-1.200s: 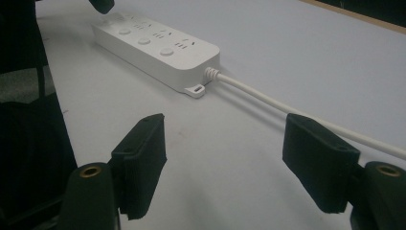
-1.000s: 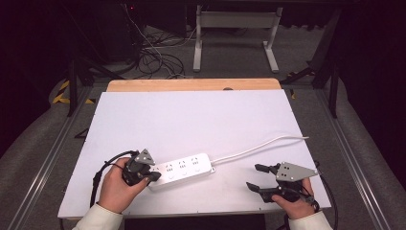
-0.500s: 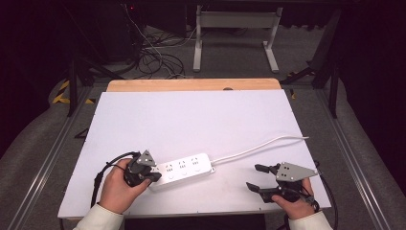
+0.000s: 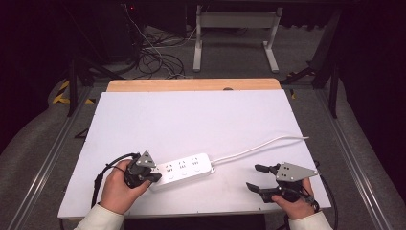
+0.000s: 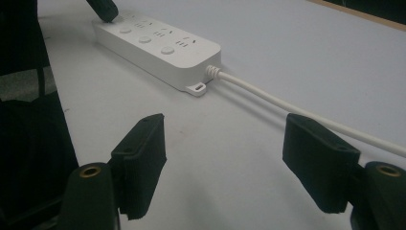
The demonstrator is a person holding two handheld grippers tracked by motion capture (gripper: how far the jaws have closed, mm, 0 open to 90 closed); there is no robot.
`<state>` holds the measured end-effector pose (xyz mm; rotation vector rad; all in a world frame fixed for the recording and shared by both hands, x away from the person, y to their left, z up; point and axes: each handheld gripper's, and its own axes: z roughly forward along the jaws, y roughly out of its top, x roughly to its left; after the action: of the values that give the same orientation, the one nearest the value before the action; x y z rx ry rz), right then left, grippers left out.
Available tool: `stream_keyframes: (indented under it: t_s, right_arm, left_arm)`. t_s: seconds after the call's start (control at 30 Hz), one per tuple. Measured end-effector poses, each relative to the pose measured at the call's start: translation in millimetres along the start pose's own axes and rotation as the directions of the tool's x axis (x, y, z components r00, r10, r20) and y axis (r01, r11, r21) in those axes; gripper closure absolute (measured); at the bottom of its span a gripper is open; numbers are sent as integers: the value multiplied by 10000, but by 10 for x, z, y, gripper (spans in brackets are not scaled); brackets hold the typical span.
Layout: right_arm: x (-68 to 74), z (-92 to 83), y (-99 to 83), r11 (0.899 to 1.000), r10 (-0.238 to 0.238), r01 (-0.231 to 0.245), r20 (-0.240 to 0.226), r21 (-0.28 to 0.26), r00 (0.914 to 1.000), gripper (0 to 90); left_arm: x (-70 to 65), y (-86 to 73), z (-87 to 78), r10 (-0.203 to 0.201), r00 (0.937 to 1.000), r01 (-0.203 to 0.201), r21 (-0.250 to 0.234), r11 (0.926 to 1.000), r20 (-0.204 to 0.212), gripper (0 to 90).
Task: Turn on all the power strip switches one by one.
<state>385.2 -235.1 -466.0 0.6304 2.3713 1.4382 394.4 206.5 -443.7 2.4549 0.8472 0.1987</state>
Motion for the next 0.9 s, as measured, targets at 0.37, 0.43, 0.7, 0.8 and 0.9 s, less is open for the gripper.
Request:
stream_keyframes:
  t_s: [0.37, 0.43, 0.7, 0.8, 0.9]
  right_arm:
    - [4, 0, 1, 10000, 4, -4, -10, -10, 10000, 318]
    - [5, 1, 1, 10000, 12, -12, -9, -8, 10000, 317]
    - [6, -4, 2, 10000, 22, -22, -2, -37, 10000, 317]
    - [0, -4, -1, 10000, 31, -31, 3, -19, 10000, 317]
    - [-4, 5, -1, 10000, 45, -45, -25, -27, 10000, 317]
  left_arm:
    - [4, -18, 10, -114, 9999, 114, -73, 9999, 9, 899]
    - [-11, -21, 12, -49, 10000, 49, -63, 10000, -59, 899]
    - [-45, -20, 18, 200, 9987, -219, -402, 9990, -477, 899]
    - [-5, -13, -108, -107, 9993, 68, -1107, 9938, -344, 898]
    - [-4, -7, -184, -169, 9992, 121, -1342, 9909, -348, 898]
